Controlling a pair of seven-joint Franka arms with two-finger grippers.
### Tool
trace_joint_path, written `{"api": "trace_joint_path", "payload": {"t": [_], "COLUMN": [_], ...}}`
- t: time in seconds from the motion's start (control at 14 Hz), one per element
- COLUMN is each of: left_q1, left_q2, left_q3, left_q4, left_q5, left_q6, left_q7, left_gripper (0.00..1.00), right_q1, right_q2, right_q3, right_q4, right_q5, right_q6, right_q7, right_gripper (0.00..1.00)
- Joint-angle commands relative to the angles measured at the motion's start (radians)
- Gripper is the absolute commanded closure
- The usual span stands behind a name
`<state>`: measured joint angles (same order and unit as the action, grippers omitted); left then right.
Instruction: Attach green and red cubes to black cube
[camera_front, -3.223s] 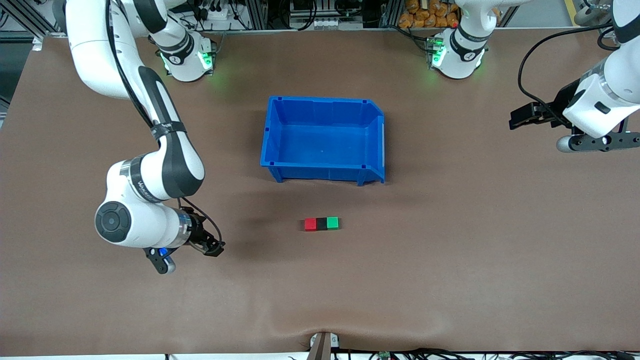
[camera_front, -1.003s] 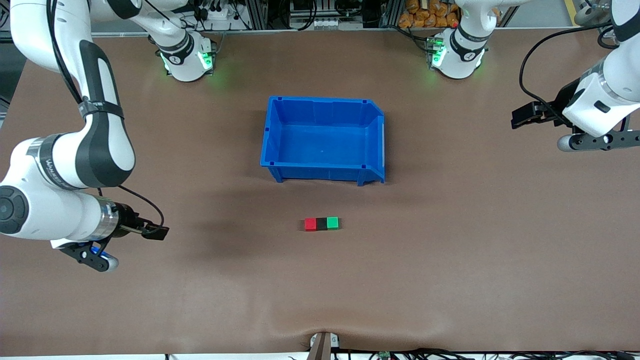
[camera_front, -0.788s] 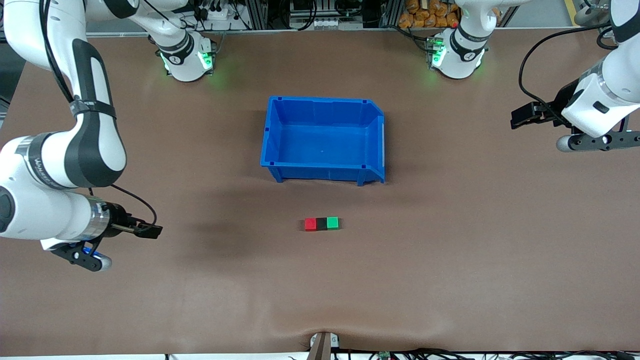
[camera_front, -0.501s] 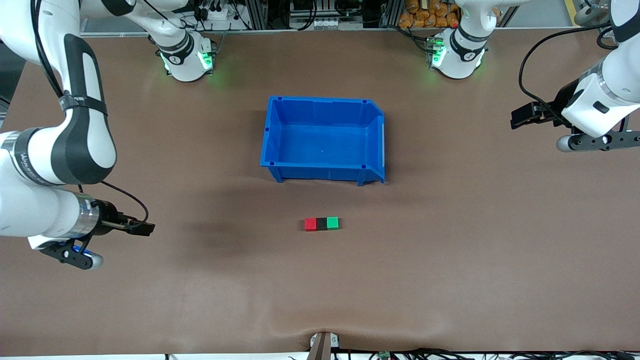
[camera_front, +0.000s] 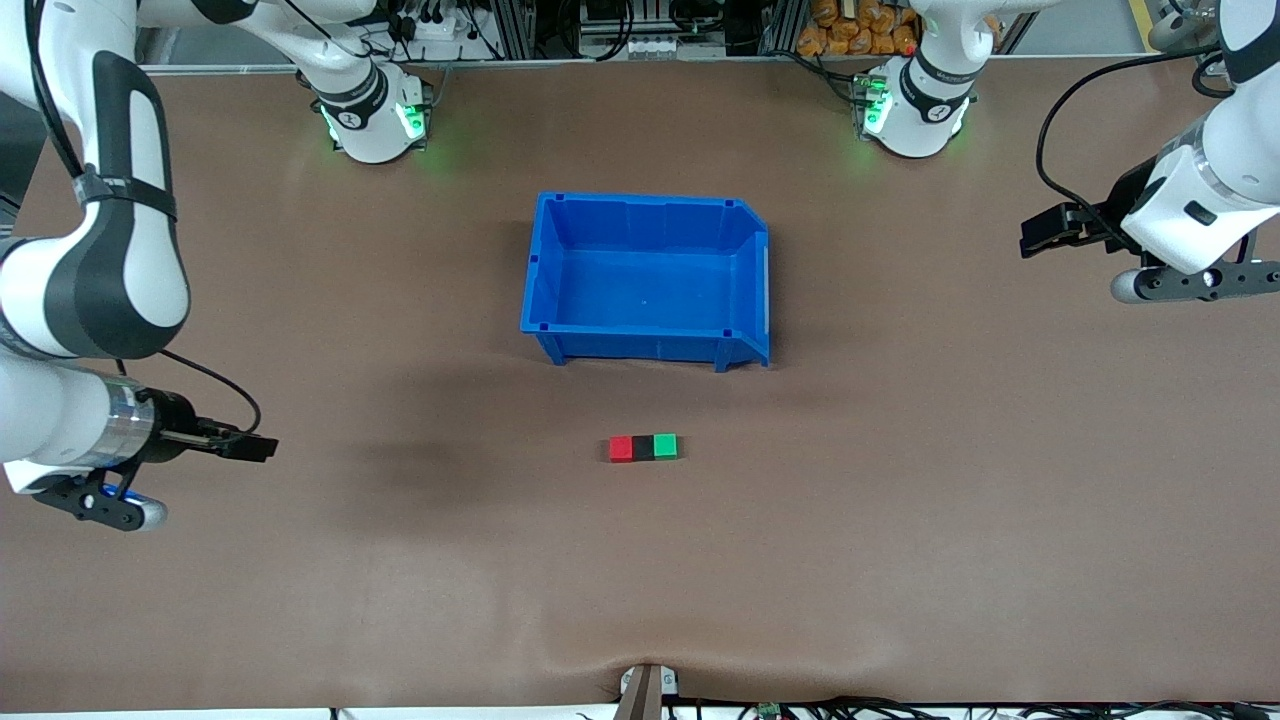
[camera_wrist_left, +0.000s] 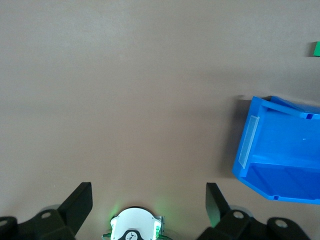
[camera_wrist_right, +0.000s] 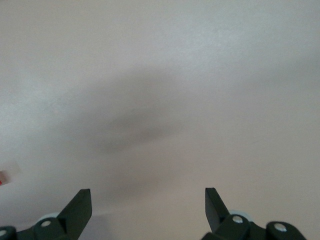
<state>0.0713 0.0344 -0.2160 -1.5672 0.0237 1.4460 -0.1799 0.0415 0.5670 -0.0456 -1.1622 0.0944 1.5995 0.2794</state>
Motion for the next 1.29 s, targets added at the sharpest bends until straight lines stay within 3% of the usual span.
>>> {"api": "trace_joint_path", "payload": {"t": [0.0,0.36,1.22], "left_q1": [0.001,0.012,0.013], "left_q2": [-0.002,-0.024,-0.051], "left_q3": [-0.020,-0.029,-0.023], "left_q4": [0.016,0.010,-0.011], "left_q5": [0.045,0.058,0.019], "left_q6": [0.000,0.034,0.082], "left_q7": [0.010,0.131,0.132], "left_gripper": [0.00,0.00,0.00], "right_q1": [-0.034,-0.058,-0.100], "right_q2": [-0.042,-0.072,-0.179], "right_q3": [0.020,0.018,0.020], "right_q4": [-0.030,-0.034,-0.057], "right_q5": [-0.015,-0.016,-0.058], "right_q6": [-0.007,-0.015,-0.078], "right_q7": [-0.042,-0.100,-0.204], "right_gripper": [0.00,0.00,0.00]}}
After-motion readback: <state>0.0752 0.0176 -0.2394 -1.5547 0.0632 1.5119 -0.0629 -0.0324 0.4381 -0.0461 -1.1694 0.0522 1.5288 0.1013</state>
